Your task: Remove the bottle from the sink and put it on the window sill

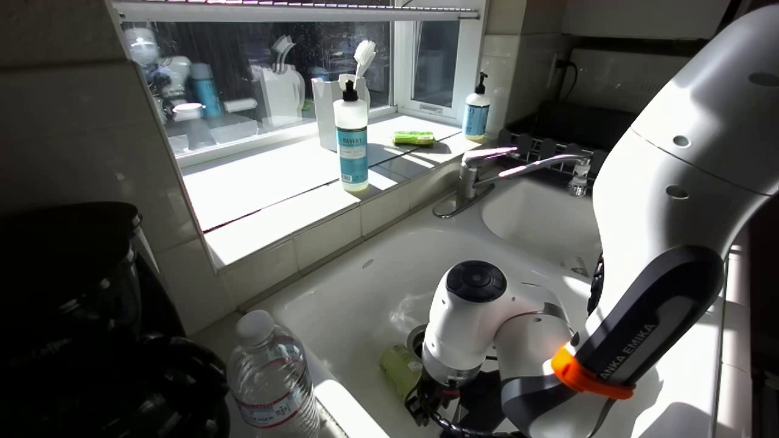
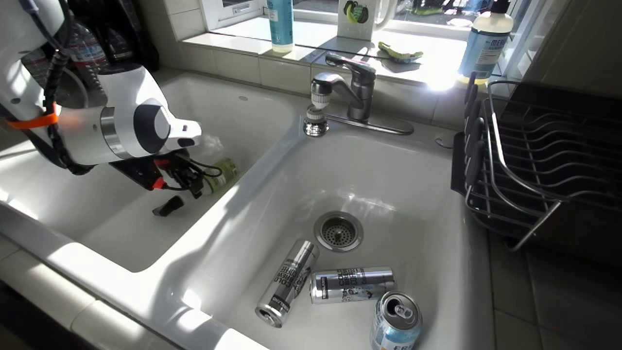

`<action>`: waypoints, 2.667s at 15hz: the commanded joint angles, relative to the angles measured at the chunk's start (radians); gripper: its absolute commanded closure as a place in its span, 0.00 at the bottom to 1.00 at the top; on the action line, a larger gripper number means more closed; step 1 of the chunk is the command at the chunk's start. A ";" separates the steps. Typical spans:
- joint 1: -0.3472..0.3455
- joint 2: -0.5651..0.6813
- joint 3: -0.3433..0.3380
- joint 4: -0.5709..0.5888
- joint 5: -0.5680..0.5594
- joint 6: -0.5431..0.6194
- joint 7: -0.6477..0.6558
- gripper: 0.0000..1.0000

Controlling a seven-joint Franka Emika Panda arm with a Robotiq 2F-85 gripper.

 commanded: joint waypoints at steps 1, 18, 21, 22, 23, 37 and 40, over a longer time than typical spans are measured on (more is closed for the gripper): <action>0.063 0.017 -0.052 0.014 0.071 0.037 -0.035 0.80; -0.041 0.021 0.017 0.315 0.354 -0.553 -0.077 0.81; -0.044 0.004 0.012 0.304 0.339 -0.561 -0.081 0.56; -0.052 0.009 0.014 0.319 0.348 -0.580 -0.081 0.56; -0.057 0.012 0.015 0.326 0.352 -0.588 -0.081 0.56; -0.136 0.146 0.021 0.650 0.443 -0.934 0.025 0.81; -0.165 0.208 0.022 0.795 0.482 -1.126 0.059 0.81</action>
